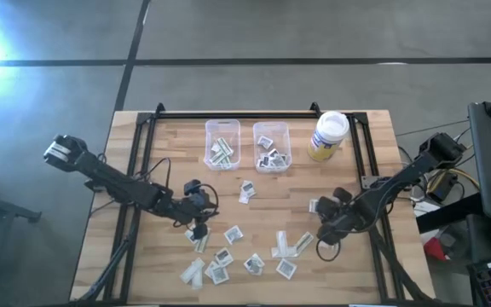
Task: Pick & Place First Aid Supplies
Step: Put the gray towelette pack into the right transparent bin
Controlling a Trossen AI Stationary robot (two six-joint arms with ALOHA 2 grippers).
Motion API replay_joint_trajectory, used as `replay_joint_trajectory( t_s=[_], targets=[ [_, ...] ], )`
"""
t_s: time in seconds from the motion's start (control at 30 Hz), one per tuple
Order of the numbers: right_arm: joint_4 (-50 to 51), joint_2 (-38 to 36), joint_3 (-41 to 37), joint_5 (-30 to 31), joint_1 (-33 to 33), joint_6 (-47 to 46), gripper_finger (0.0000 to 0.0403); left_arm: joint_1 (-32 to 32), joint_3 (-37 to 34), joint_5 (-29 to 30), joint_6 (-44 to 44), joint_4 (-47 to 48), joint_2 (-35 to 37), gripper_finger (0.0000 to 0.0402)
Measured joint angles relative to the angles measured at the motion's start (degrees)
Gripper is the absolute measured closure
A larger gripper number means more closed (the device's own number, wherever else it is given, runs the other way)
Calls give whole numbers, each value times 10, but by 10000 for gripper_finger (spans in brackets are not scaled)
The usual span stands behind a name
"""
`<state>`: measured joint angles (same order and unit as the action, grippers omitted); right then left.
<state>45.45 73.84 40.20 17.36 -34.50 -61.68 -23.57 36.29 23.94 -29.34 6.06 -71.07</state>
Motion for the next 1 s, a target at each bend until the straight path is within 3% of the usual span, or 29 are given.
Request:
replay_joint_trajectory(
  t_s=[0.13,0.4,0.63,1.0],
  targets=[
    [52,3,21,-17,0,6,307,0,0,0,-1,0,0,307],
    [205,-26,19,-13,0,-228,262,0,0,1,-4,0,0,307],
    [194,-113,-27,-13,-1,-327,252,0,0,1,-4,0,0,307],
    [37,-246,-129,-13,-1,-349,252,0,0,1,-5,0,0,307]
  ],
)
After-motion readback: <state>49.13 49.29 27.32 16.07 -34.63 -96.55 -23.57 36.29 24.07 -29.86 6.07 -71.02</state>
